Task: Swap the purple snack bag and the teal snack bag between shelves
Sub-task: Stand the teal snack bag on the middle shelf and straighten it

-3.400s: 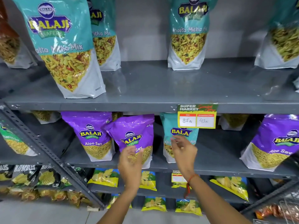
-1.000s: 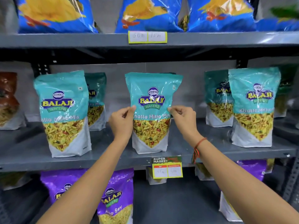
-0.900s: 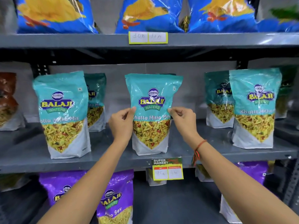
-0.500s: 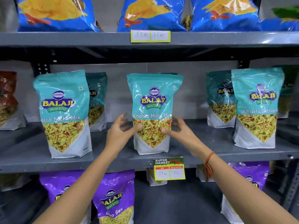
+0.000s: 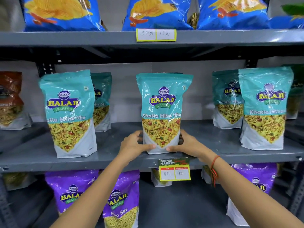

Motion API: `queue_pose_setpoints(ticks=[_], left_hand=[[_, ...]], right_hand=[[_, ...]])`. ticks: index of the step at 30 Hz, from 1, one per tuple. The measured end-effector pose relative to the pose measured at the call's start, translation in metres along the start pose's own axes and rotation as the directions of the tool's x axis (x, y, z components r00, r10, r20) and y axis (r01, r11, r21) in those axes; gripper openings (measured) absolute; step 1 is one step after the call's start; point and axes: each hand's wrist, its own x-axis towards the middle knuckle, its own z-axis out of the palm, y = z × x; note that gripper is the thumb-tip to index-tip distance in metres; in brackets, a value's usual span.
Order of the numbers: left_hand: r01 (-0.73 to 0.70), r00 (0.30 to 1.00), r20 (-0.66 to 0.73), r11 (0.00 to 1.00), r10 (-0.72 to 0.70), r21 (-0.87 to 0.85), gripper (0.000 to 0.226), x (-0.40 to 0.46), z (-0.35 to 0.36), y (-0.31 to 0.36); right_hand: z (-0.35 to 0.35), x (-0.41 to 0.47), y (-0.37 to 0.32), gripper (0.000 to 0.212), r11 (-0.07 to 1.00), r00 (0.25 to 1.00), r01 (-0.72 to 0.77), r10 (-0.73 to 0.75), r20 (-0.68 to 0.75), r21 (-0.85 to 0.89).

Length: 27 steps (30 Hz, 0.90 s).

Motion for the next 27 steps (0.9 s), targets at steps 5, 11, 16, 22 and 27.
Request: queue_pose_setpoints(ticks=[5,11,16,22,27], left_hand=[[0.002,1.000,0.016,1.000,-0.002,0.004,0.071,0.006,0.015,0.014],[0.012,0.999,0.041,0.999,-0.014,0.042,0.085,0.010,0.024,0.022],[0.008,0.999,0.049,1.000,-0.009,0.013,0.084,0.007,0.027,0.021],[-0.019,0.996,-0.086,0.983,0.004,-0.180,0.084,-0.010,0.018,0.017],[-0.187,0.916,-0.399,0.916,0.032,-0.355,0.057,-0.057,0.001,0.009]], right_hand=[[-0.019,0.002,0.011,0.082,0.999,0.999,-0.033,0.033,0.001,0.032],[-0.030,0.004,0.023,0.083,0.995,0.999,-0.054,0.054,0.006,0.080],[-0.026,0.000,0.022,0.090,0.994,0.998,-0.062,0.064,-0.011,0.091],[-0.007,-0.027,-0.004,0.101,0.988,0.921,0.109,-0.059,-0.386,0.109],[0.042,-0.070,-0.034,0.065,0.941,0.760,0.339,-0.258,-0.596,0.025]])
